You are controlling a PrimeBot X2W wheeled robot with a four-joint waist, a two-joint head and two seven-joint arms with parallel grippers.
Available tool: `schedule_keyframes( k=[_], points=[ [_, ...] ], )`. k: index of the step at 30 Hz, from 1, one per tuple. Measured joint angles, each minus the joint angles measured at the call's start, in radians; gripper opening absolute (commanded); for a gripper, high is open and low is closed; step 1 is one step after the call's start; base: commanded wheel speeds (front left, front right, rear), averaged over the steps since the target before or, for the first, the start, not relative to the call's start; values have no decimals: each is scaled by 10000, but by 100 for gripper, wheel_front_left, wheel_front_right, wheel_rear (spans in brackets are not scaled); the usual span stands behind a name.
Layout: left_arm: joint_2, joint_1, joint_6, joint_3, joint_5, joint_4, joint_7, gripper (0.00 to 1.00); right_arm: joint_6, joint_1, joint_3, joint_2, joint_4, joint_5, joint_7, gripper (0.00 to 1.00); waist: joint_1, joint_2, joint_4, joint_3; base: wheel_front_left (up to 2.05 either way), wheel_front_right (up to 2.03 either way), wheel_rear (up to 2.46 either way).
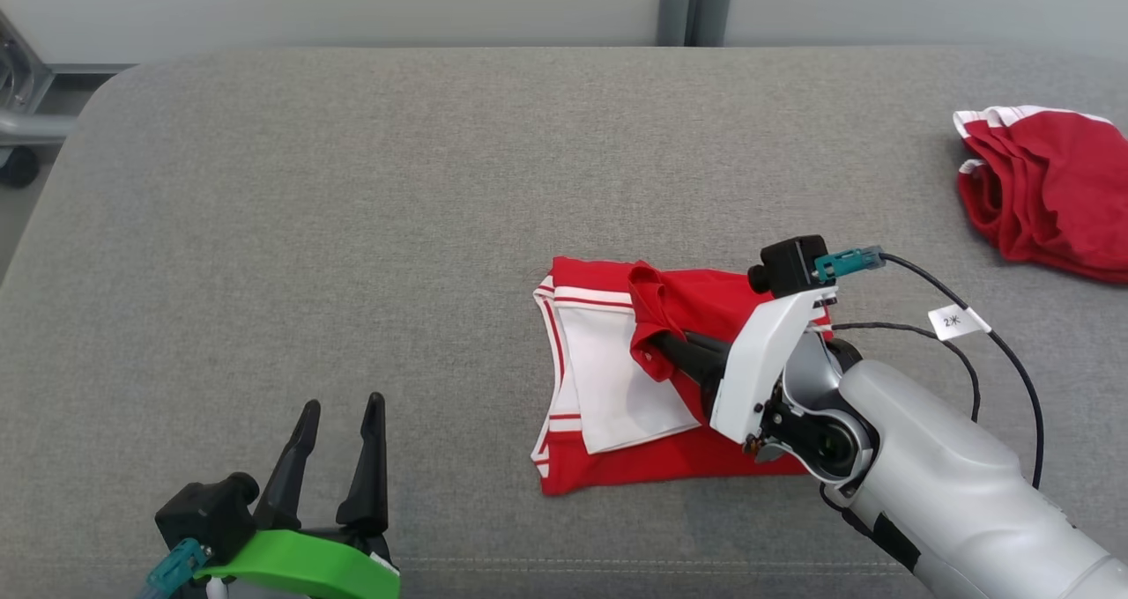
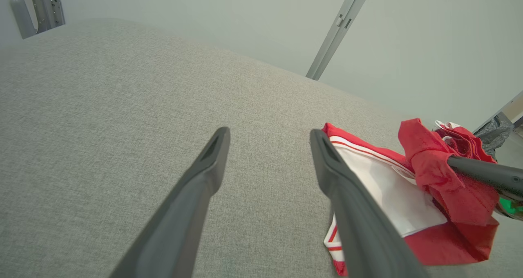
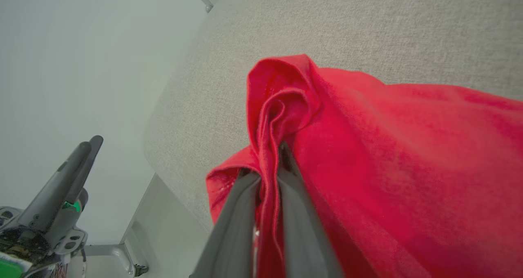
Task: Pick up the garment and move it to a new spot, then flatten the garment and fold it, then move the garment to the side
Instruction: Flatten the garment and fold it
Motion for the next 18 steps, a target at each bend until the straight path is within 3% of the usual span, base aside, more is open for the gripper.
schedule_keyframes(
  k=[16, 18],
  points=[
    [-182, -218, -167, -194, -92, 368, -161, 100, -104, -616, 639, 546, 1858, -731, 221, 0, 0, 0, 1008, 167, 0, 0, 0],
    [-198, -236, -171, -188, -107, 410, -165, 100, -104, -694, 702, 616, 2067, -855, 221, 34, 0, 0, 1085, 178, 0, 0, 0]
  ],
)
